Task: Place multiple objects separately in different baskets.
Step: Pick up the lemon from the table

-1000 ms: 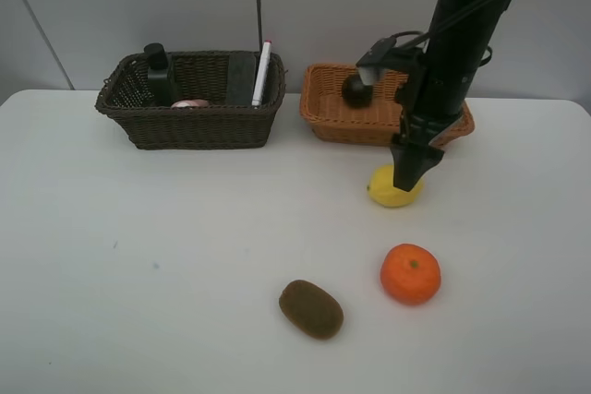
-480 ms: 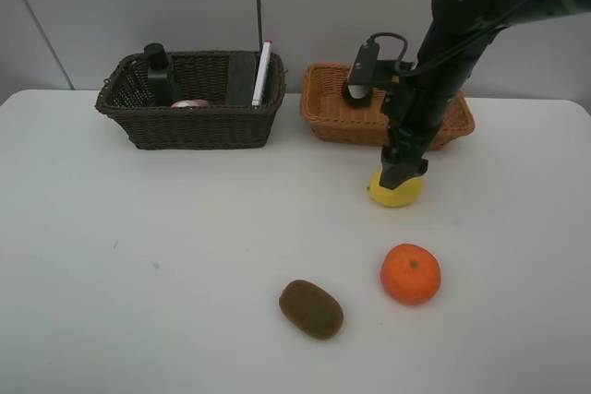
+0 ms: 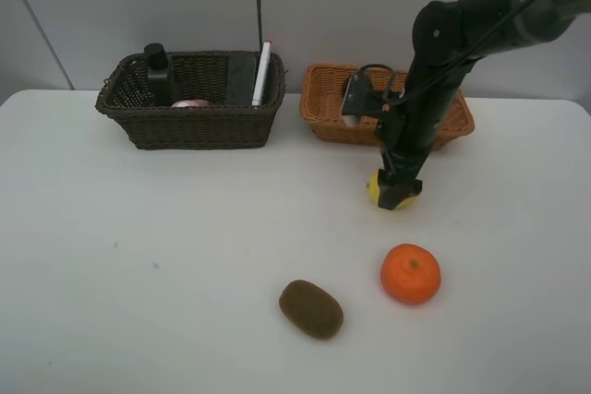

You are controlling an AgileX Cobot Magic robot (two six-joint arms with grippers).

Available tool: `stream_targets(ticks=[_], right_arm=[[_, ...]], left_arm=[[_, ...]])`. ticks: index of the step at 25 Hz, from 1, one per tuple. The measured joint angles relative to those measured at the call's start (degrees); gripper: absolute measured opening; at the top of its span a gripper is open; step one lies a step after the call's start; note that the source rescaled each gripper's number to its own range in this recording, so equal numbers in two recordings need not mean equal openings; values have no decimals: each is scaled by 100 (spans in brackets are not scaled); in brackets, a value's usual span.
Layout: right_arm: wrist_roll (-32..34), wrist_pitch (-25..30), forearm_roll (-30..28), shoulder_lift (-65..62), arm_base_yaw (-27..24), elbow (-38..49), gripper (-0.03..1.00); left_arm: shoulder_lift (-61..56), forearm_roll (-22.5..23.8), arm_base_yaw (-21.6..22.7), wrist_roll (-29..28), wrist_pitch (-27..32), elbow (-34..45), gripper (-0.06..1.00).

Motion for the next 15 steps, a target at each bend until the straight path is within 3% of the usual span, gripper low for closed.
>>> stream_targets(ticks=[15], right_arm=[[-101,-368,126,317,0,106,100]], left_arm=[[0,0,0,0,0,0,94]])
